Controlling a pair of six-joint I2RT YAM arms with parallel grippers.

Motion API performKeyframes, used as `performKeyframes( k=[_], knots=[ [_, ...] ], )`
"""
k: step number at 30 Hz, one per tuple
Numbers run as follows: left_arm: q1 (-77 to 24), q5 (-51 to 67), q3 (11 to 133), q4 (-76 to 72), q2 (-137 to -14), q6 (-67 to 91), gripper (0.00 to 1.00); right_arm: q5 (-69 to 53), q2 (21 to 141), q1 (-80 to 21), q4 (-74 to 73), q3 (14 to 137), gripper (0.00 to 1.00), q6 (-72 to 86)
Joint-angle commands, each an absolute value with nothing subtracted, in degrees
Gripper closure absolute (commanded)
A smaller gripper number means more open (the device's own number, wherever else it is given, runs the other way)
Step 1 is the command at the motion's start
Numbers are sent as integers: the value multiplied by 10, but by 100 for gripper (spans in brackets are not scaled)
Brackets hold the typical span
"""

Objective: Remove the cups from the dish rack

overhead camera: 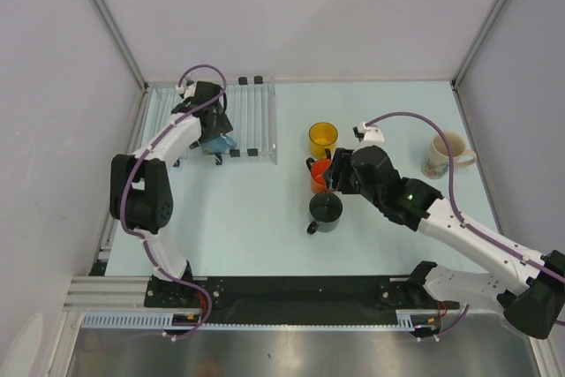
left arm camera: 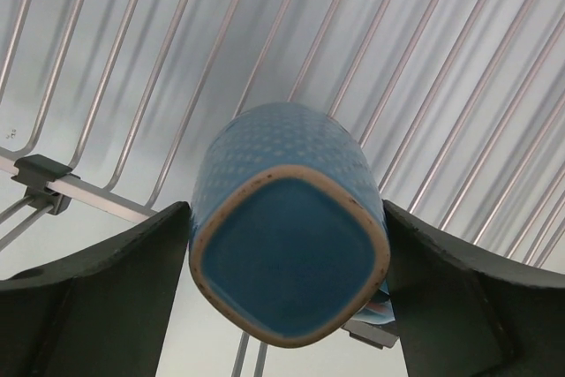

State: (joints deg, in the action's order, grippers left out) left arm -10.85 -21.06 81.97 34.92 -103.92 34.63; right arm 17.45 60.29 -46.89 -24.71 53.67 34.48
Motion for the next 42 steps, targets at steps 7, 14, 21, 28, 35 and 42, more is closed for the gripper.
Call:
performKeyframes(
  k=[7, 14, 21, 28, 35, 42],
  knots=[
    [-106, -191, 792, 330, -1023, 345, 100, 166, 605, -460, -227, 533, 42, 345],
    [-106, -169, 792, 308, -998, 333, 100, 167, 599, -460, -232, 535, 42, 343],
    [-106, -147, 854, 311, -959, 311, 99, 169, 594, -459, -233, 538, 42, 342],
    [-105, -118, 908, 306, -927, 295, 100, 172, 591, -459, -232, 534, 42, 342],
    [-94, 39, 779, 119, -840, 328, 100, 170, 590, -451, -222, 536, 42, 330],
    [-84, 242, 654, -83, -782, 409, 100, 133, 570, -423, -195, 539, 41, 326]
  ],
)
